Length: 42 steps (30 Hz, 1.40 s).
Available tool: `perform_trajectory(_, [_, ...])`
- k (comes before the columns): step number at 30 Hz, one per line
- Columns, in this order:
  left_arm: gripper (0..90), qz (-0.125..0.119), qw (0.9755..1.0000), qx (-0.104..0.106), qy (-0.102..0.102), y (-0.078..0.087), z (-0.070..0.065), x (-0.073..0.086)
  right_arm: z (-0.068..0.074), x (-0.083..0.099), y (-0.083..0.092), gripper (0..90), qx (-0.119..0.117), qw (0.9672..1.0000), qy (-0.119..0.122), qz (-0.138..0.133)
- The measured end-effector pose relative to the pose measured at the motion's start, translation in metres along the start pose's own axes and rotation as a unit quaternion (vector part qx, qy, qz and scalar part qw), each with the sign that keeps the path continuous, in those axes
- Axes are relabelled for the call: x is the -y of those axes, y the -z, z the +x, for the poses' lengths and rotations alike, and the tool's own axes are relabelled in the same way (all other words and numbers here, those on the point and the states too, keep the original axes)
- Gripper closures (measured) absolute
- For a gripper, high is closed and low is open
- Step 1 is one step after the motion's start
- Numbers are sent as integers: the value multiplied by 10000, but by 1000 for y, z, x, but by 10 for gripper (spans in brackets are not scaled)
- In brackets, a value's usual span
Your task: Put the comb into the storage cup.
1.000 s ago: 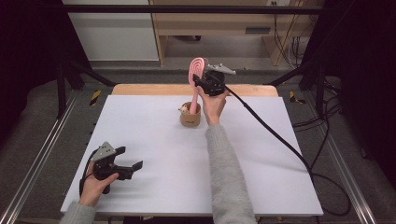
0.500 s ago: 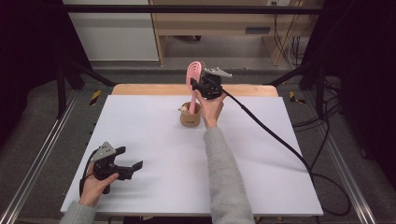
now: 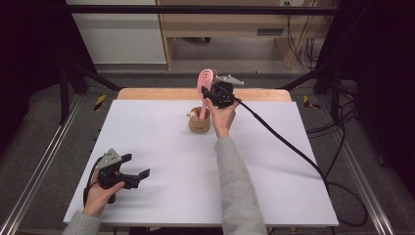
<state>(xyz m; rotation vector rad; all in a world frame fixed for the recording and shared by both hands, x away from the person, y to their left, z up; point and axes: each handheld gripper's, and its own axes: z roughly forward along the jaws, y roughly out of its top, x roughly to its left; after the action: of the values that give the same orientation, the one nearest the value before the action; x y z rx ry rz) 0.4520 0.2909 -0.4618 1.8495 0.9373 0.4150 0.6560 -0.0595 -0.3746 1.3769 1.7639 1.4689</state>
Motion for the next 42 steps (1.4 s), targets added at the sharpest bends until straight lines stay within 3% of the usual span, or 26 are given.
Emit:
perform_trajectory(21, [5, 27, 10000, -6, -8, -1, 0, 1, -14, 8, 5, 625, -43, 9999, -144, 64])
perform_trajectory(42, [5, 31, 10000, -11, -9, -1, 0, 1, -19, 7, 5, 551, 173, 9995, 192, 207])
